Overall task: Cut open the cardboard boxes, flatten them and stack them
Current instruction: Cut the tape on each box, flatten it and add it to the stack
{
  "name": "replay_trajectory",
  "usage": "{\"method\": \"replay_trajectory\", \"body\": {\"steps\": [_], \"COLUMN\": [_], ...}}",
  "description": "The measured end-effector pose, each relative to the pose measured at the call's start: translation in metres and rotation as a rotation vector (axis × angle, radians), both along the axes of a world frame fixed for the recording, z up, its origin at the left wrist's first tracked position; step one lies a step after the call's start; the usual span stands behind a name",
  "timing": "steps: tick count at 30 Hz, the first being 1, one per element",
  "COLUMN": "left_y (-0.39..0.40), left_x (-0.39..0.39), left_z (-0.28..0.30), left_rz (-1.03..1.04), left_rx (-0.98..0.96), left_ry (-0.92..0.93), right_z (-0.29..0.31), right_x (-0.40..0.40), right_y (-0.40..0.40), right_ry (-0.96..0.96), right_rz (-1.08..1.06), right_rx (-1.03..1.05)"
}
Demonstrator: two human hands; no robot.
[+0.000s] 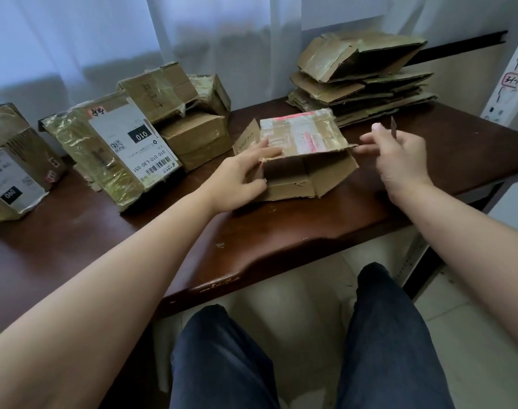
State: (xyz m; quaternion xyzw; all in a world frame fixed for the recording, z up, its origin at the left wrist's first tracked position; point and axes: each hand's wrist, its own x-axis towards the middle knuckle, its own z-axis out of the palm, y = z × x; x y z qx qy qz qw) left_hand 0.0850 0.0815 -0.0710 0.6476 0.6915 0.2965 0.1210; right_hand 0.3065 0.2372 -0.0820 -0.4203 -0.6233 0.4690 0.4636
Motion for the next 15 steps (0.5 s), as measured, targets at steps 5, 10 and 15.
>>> {"method": "replay_trajectory", "body": {"steps": [5, 10, 15], "left_y": [0.007, 0.02, 0.049], "left_x": [0.005, 0.005, 0.003], "left_z": [-0.001, 0.006, 0.015], "left_rz": [-0.089, 0.035, 0.158], "left_rx": [-0.219, -0.106, 0.015], "left_ry": [0.145, -0.153, 0.141], "right_z": [0.009, 0.023, 0.04], "right_x": [0.0, -0.012, -0.045], "right_y": [0.012, 0.018, 0.02], "right_ry": [-0.166, -0.255, -0.836], "right_rz": [-0.164, -0.111, 0.193], "right_rx": [0.035, 0.162, 0.562]}}
